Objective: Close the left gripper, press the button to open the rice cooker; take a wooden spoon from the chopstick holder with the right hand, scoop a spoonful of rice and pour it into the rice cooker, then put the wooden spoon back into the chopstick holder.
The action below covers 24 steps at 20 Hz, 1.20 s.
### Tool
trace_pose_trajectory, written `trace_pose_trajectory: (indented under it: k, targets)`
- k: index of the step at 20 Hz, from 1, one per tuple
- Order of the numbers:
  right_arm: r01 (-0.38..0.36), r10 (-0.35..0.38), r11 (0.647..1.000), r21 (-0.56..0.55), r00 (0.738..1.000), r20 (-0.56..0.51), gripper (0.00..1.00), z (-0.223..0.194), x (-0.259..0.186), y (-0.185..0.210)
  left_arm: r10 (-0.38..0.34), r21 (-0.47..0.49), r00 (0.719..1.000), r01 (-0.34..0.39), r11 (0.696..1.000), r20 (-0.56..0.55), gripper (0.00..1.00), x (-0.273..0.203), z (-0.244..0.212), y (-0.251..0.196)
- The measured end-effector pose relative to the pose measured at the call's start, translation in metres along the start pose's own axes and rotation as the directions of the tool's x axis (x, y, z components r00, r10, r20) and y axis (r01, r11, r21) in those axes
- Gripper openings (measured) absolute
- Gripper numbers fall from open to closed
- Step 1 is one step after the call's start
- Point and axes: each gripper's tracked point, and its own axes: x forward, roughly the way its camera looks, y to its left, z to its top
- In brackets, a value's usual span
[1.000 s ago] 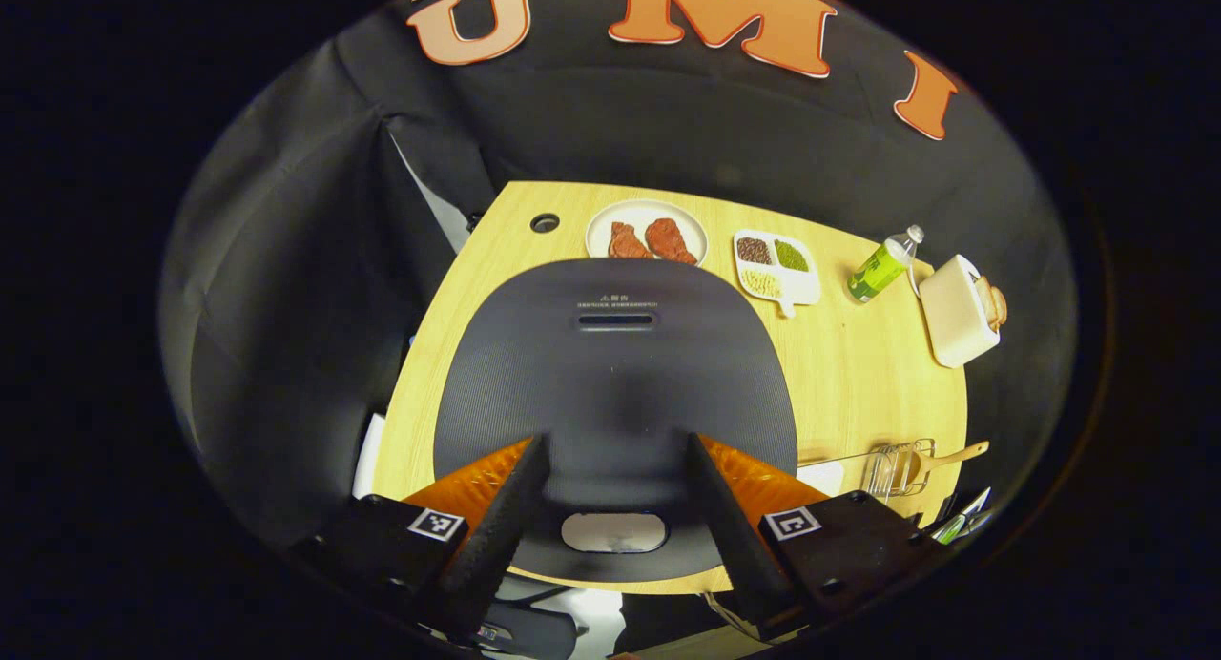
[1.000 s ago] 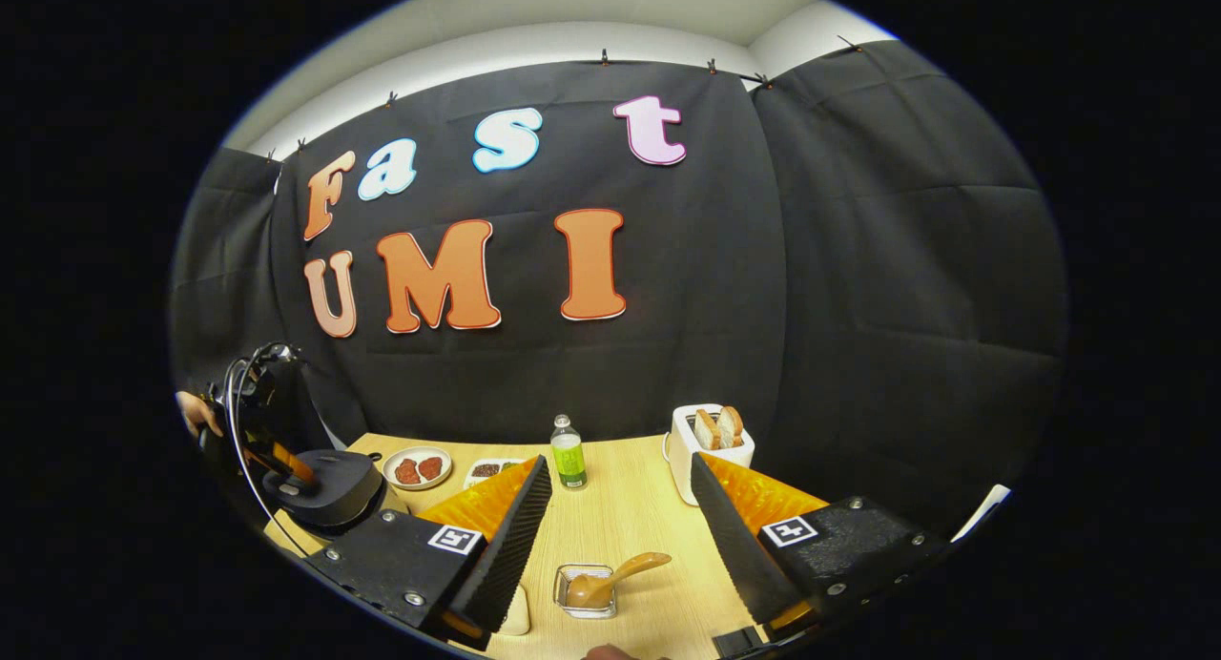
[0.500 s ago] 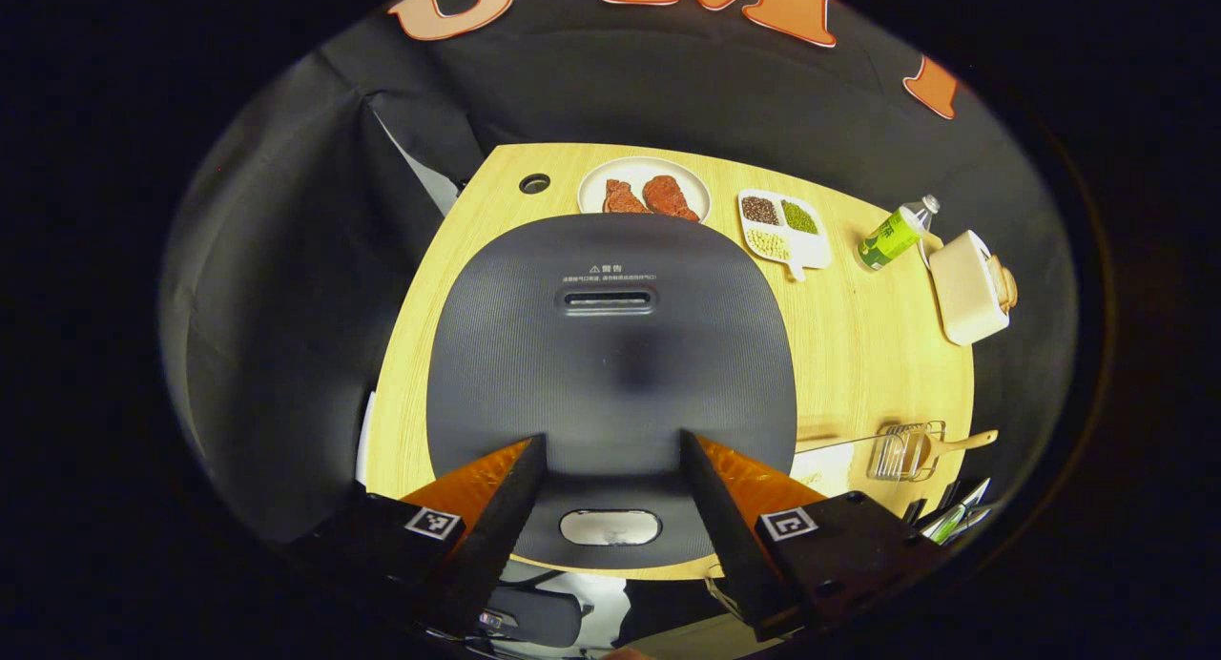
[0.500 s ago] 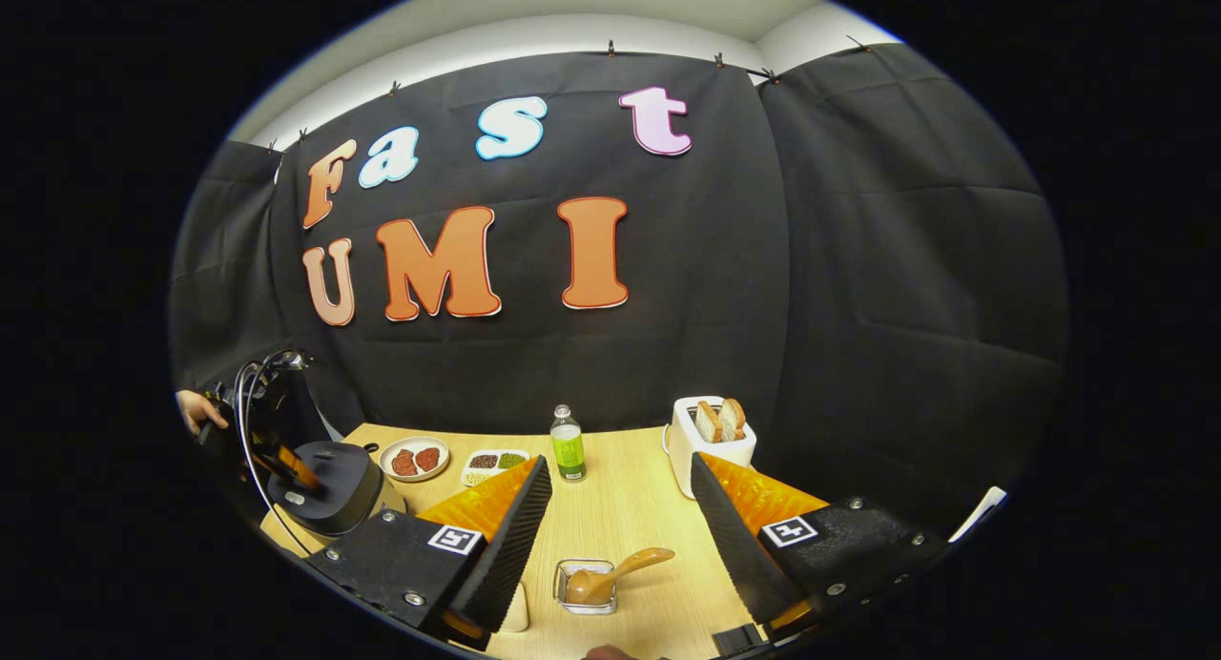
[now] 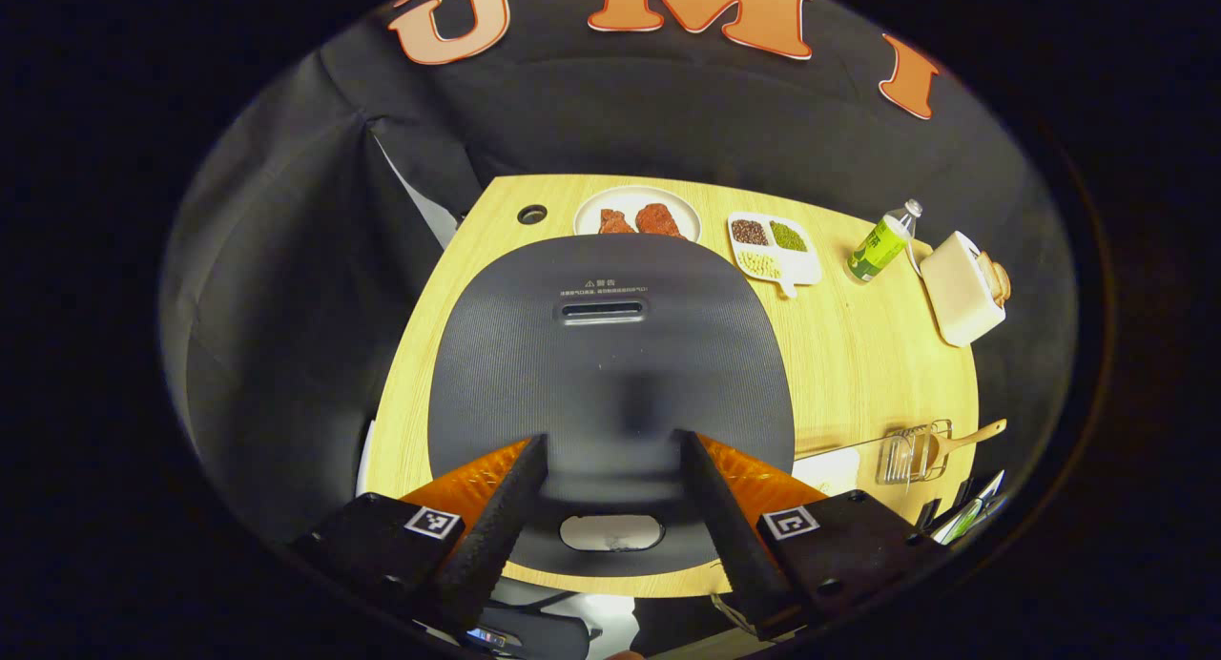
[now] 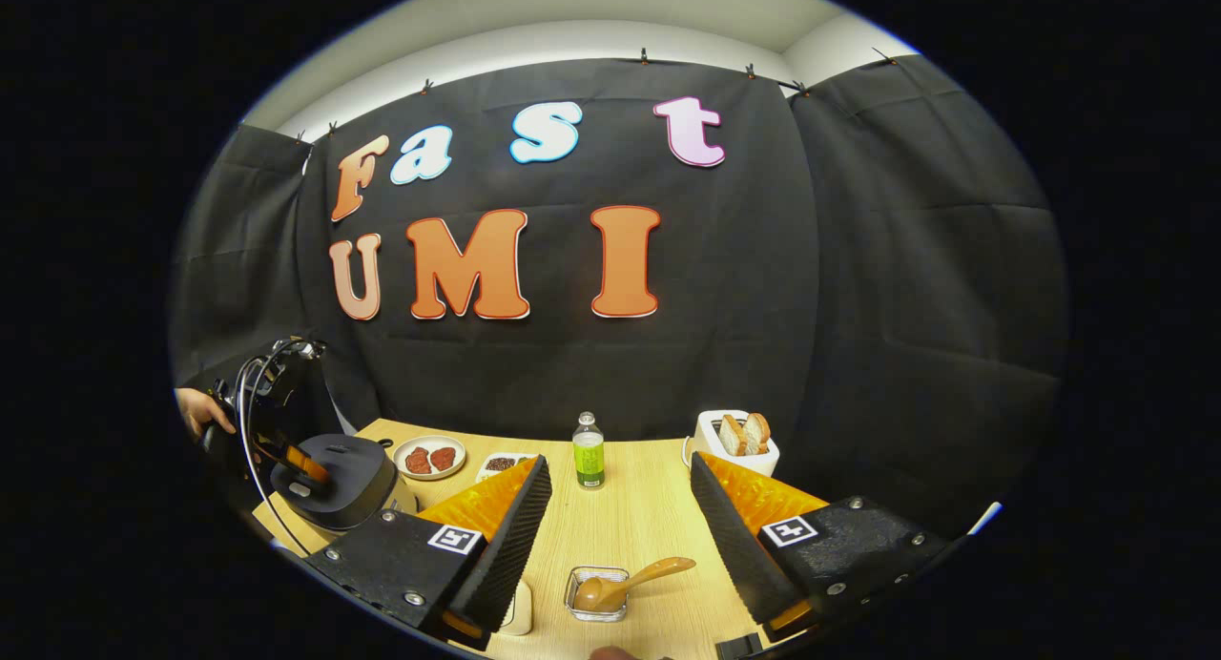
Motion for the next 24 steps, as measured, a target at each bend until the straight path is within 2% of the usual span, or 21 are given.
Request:
trace_pose_trajectory:
  k: [2,6,8,11,13,17,21,24]
  targets:
    - [-0.011,0.011,1.0,0.006,1.0,0.004,0.91,0.0,-0.001,0.003,0.011,0.001,0.997,-0.011,1.0,0.081,0.99,-0.001,0.002,-0.001]
    - [-0.027,0.027,1.0,0.006,0.999,0.026,0.92,0.004,-0.003,0.004,0.048,0.102,0.969,-0.075,0.992,0.243,0.99,-0.007,0.004,-0.005]
    - [-0.023,0.023,1.0,0.004,0.999,0.047,0.91,0.009,-0.004,0.004,0.023,0.068,0.961,-0.043,0.997,0.277,0.99,-0.021,-0.003,-0.02]
    - [-0.02,0.02,1.0,-0.008,0.996,0.087,0.92,0.017,-0.005,0.002,0.016,0.033,0.912,-0.032,0.999,0.409,0.98,-0.051,0.012,-0.035]
    - [-0.019,0.022,1.0,-0.025,0.993,0.117,0.91,0.023,-0.005,0.003,0.024,0.041,0.854,-0.053,0.998,0.52,1.0,-0.086,0.029,-0.04]
    - [-0.041,0.043,0.999,-0.02,0.984,0.172,0.92,0.04,-0.002,0.011,-0.001,0.075,0.713,-0.072,0.995,0.701,0.99,-0.16,0.061,-0.06]
    - [-0.079,0.078,0.997,-0.005,0.966,0.245,0.91,0.06,-0.005,0.021,-0.029,0.085,0.577,-0.07,0.994,0.816,1.0,-0.219,0.08,-0.074]
    - [-0.105,0.104,0.994,-0.012,0.954,0.281,0.91,0.069,-0.006,0.028,-0.037,0.077,0.493,-0.062,0.995,0.869,1.0,-0.25,0.085,-0.082]
